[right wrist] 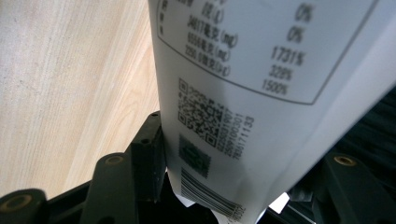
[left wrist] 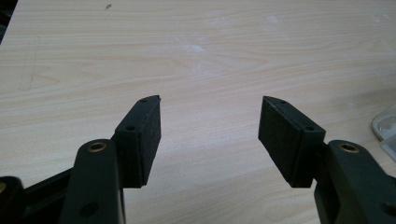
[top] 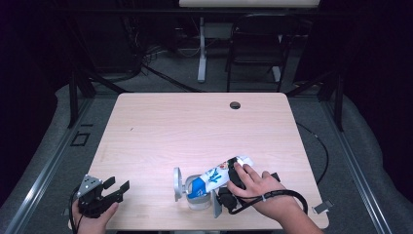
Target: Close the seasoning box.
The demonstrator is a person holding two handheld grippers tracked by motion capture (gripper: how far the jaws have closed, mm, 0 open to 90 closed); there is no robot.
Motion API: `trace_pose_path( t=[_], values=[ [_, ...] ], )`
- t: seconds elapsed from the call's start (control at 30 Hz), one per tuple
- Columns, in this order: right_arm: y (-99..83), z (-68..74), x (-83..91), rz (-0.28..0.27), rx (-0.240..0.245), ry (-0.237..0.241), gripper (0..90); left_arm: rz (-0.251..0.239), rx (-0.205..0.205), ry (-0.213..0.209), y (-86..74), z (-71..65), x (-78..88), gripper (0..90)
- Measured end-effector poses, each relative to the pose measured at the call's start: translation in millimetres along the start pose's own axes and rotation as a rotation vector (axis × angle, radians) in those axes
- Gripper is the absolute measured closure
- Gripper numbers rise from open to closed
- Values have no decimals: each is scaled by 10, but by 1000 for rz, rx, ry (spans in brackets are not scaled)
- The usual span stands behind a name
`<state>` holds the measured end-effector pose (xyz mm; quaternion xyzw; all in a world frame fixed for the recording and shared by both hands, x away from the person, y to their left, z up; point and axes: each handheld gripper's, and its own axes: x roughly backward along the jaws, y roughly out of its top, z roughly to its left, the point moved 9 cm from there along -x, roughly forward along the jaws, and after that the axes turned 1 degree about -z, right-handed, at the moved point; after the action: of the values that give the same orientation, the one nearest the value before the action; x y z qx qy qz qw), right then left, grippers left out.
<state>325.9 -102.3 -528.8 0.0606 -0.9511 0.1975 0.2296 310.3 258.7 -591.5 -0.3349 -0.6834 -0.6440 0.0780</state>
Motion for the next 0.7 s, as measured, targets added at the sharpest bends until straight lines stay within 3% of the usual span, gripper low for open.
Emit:
trace_pose_path(
  t=[0.7],
  values=[
    [5,-15,4,2,11,-3,445,2,1,1,-4,9,0,399]
  ],
)
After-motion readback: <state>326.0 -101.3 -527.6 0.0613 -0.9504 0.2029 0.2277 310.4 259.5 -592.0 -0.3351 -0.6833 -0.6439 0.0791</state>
